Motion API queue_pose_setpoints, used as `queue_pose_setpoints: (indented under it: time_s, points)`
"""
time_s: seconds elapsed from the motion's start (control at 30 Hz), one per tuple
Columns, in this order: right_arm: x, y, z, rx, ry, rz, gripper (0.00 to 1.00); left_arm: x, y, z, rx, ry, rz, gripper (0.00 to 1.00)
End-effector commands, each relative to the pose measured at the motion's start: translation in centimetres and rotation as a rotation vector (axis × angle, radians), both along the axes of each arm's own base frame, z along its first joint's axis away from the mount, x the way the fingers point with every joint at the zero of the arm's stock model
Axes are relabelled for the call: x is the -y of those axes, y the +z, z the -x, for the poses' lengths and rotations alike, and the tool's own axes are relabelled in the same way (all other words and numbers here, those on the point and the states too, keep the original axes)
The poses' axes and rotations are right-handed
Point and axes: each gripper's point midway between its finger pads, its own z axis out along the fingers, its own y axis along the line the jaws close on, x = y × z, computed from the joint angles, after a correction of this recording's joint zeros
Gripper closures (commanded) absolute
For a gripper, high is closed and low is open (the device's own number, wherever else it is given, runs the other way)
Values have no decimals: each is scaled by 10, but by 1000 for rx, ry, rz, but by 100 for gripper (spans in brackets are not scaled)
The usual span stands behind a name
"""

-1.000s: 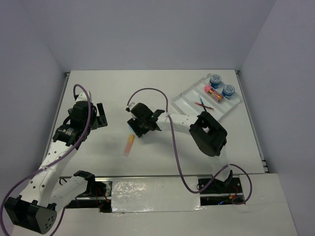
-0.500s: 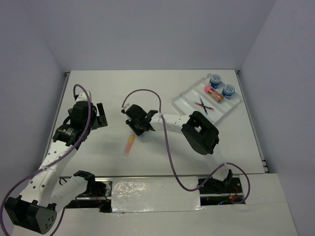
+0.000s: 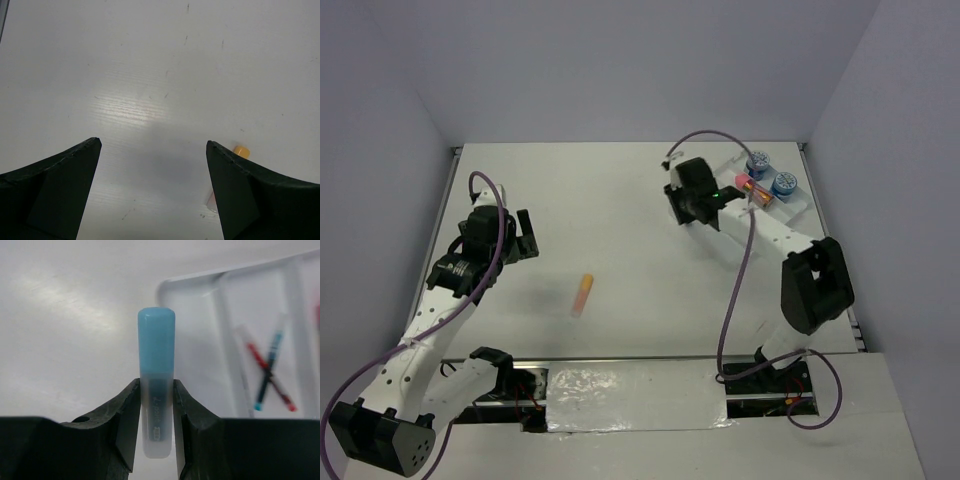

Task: Sort the stationery into containers
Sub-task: Pick up the pen from the center of the board, then place the pen in the storage box.

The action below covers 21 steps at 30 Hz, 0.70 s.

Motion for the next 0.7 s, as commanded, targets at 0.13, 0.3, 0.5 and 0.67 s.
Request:
queue_pose_setpoints:
  time_s: [0.13,0.3,0.5,0.67]
  points:
    - [82,5,-34,-44,-67,102,95,4,5,-5,23,-21,15,1]
    - [86,-5,-48,-72,-62,101,91,4,5,-5,21,-23,15,1]
    - [83,-22,-41,-118,-44,81,74,4,4,-5,20,-21,14,1]
    - [79,-17,-37,-110,-73,60,0,3,4,-5,17,-19,11,1]
